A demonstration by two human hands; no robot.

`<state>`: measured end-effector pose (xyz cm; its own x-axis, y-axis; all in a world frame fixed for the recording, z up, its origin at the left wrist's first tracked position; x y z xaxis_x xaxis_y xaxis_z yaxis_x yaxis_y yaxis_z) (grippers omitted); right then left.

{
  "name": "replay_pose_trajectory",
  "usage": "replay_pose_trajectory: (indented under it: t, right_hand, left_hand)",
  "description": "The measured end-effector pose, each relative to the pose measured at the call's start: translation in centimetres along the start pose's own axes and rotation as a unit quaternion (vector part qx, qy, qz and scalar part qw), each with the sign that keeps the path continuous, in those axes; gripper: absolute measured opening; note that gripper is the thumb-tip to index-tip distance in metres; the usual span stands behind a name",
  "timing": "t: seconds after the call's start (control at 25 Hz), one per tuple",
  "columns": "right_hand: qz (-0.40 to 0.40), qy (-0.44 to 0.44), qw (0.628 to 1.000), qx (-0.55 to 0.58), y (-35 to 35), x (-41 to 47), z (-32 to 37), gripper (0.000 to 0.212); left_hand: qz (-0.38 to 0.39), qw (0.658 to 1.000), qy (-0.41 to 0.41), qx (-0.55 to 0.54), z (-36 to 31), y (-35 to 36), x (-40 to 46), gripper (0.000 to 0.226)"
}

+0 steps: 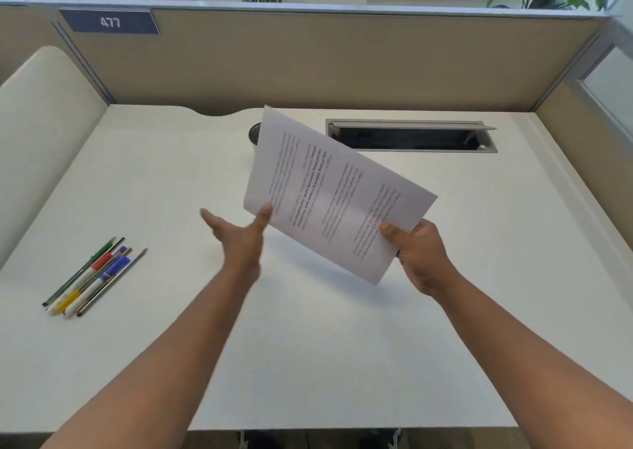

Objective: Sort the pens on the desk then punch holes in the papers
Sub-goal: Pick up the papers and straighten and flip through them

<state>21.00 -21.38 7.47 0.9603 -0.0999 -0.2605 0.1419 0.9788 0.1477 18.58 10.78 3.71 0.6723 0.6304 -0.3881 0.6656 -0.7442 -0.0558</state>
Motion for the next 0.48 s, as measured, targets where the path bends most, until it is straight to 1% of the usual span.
replay_pose_trajectory:
  t: [0.04, 0.08, 0.16, 0.2, 0.24, 0.28, 0.32, 0.36, 0.4, 0.48]
  right_hand:
    - [0.007, -0.003, 1.000, -0.023, -0.5, 0.0, 0.1, 0.023]
    - [0.017, -0.007, 0.999, -0.043, -0.8, 0.0, 0.2, 0.023]
    - [0.041, -0.015, 0.996, -0.075, -1.2, 0.0, 0.3, 0.023]
    - [0.052, -0.018, 0.995, -0.088, -1.3, 0.1, 0.4, 0.022]
    - [0.059, -0.020, 0.993, -0.100, -1.4, 0.2, 0.5, 0.022]
    - [0.064, -0.022, 0.992, -0.111, -1.4, 0.3, 0.6, 0.022]
    - [0.068, -0.025, 0.990, -0.119, -1.5, 0.4, 0.6, 0.022]
    - [0.070, -0.027, 0.989, -0.125, -1.5, 0.6, 0.5, 0.022]
    - [0.069, -0.028, 0.989, -0.126, -1.5, 0.7, 0.4, 0.021]
    - [0.057, -0.034, 0.990, -0.122, -1.5, 0.8, 0.2, 0.021]
  left_hand:
    - [0.011, 0.998, 0.042, 0.037, -1.4, -0.8, 1.2, 0.133]
    - [0.041, 0.994, 0.074, 0.071, -2.6, -1.0, 2.2, 0.136]
    - [0.110, 0.981, 0.111, 0.117, -3.9, -0.8, 3.1, 0.135]
    - [0.146, 0.977, 0.118, 0.104, -4.2, -0.5, 3.2, 0.130]
    - [0.185, 0.972, 0.122, 0.077, -4.4, 0.0, 3.0, 0.119]
    - [0.218, 0.966, 0.126, 0.056, -4.5, 0.6, 2.6, 0.100]
    - [0.236, 0.961, 0.134, 0.043, -4.5, 1.0, 2.1, 0.076]
    - [0.238, 0.960, 0.142, 0.035, -4.3, 1.1, 1.7, 0.056]
    - [0.232, 0.961, 0.147, 0.024, -4.1, 1.2, 1.5, 0.043]
    - [0.214, 0.966, 0.149, 0.002, -3.8, 1.0, 1.1, 0.031]
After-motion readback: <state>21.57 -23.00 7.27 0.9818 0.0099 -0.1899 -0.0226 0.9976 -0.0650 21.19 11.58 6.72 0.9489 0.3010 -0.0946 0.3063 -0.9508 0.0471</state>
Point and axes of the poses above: each hand's wrist, its own x-axis towards the middle knuckle, its own y-axis out of the palm, z = x × y, the point moved 9 cm from there along x, towards the middle knuckle, and after that the axes turned 8 degrees about -z, right-handed, at the moved point
